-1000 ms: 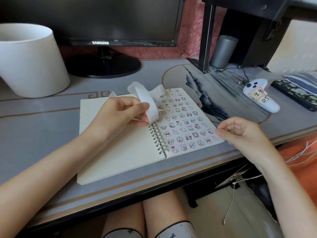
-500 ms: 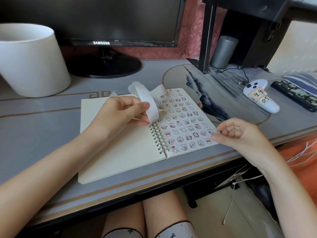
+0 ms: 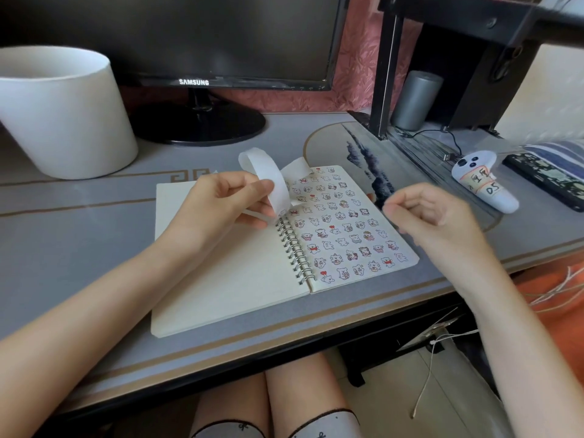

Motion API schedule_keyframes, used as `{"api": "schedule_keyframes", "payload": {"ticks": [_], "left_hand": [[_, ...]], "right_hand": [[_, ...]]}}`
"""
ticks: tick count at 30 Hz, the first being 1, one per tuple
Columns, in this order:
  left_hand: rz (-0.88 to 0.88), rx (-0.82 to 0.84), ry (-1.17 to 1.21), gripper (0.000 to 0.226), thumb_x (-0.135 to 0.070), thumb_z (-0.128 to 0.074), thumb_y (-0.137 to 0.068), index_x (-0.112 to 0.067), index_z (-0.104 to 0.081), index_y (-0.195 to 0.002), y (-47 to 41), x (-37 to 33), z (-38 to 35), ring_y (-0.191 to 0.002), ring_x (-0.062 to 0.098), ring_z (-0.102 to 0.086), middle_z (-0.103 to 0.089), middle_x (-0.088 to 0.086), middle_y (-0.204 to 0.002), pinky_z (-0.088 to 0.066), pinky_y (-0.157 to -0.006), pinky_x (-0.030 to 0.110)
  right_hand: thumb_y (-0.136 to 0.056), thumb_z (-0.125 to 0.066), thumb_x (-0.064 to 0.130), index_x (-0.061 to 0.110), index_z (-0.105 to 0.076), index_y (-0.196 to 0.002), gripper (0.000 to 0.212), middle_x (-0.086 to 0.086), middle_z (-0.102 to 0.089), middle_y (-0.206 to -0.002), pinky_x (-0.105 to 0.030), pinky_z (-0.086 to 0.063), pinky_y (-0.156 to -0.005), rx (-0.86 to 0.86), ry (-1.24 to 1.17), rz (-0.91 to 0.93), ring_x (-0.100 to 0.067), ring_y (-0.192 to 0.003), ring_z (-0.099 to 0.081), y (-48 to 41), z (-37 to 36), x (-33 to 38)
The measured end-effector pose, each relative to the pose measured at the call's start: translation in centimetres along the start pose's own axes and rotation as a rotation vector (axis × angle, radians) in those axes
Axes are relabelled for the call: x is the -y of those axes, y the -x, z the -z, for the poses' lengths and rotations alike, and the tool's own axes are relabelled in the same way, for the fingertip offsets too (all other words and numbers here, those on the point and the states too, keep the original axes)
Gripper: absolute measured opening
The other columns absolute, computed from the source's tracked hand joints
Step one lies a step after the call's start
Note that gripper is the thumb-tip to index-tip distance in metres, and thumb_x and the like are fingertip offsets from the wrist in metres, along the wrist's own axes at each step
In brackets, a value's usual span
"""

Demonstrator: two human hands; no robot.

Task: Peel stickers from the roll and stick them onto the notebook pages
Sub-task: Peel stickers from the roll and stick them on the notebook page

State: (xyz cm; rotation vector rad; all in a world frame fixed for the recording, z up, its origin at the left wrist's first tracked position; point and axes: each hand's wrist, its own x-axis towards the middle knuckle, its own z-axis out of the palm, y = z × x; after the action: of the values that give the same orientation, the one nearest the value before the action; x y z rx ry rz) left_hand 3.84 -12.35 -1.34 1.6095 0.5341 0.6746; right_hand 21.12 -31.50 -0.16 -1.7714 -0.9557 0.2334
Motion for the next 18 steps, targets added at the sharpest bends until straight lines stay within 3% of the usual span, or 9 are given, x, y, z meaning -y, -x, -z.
{"api": "schedule_keyframes", "payload": {"ticks": [4, 7, 12, 15, 18], "left_hand": [[-0.04, -0.02, -0.013, 0.024, -0.015, -0.053, -0.094, -0.003, -0.059, -0.074, -0.3, 0.0, 0.6, -0.063, 0.013, -0.065, -0.066, 0.013, -0.071, -0.055, -0.06, 0.022], [-0.055, -0.049, -0.024, 0.027, -0.015, -0.052, -0.095, 0.008, -0.06, -0.083, -0.7, 0.1, 1.2, -0.062, 0.016, -0.066, -0.067, 0.02, -0.076, -0.055, -0.062, 0.024], [-0.074, -0.088, -0.02, 0.024, -0.017, -0.052, -0.096, 0.003, -0.058, -0.084, -1.2, -0.1, 2.4, -0.061, 0.018, -0.068, -0.066, 0.018, -0.074, -0.055, -0.06, 0.024], [-0.084, -0.121, -0.007, 0.024, -0.018, -0.052, -0.096, 0.001, -0.057, -0.082, -1.5, -0.4, 3.2, -0.063, 0.02, -0.069, -0.066, 0.021, -0.076, -0.056, -0.061, 0.025], [-0.086, -0.166, 0.017, 0.025, -0.018, -0.053, -0.095, -0.002, -0.057, -0.077, -1.8, -0.7, 3.7, -0.062, 0.013, -0.067, -0.065, 0.011, -0.072, -0.056, -0.062, 0.028]], "right_hand": [[-0.085, -0.069, 0.013, 0.016, -0.066, -0.089, 0.006, 0.007, -0.068, -0.087, -0.02, -0.048, -0.071, 0.127, -0.006, 0.129, -0.006, -0.08, -0.06, -1.9, -3.7, 2.3], [-0.083, -0.07, 0.013, 0.023, -0.065, -0.087, 0.012, 0.008, -0.069, -0.09, -0.028, -0.048, -0.08, 0.205, -0.034, 0.226, -0.013, -0.087, -0.062, -3.4, -6.7, 3.6], [-0.079, -0.074, 0.01, 0.02, -0.068, -0.089, 0.015, 0.008, -0.066, -0.084, -0.016, -0.045, -0.073, 0.284, -0.023, 0.275, -0.01, -0.078, -0.06, -5.1, -10.0, 4.4], [-0.077, -0.075, 0.009, 0.017, -0.069, -0.087, 0.014, 0.006, -0.067, -0.081, -0.014, -0.044, -0.07, 0.285, -0.045, 0.275, -0.005, -0.074, -0.058, -5.7, -10.8, 4.6], [-0.077, -0.075, 0.006, 0.015, -0.07, -0.085, 0.013, 0.002, -0.068, -0.079, -0.016, -0.047, -0.07, 0.267, -0.073, 0.268, -0.005, -0.073, -0.059, -6.1, -11.6, 4.9]]}}
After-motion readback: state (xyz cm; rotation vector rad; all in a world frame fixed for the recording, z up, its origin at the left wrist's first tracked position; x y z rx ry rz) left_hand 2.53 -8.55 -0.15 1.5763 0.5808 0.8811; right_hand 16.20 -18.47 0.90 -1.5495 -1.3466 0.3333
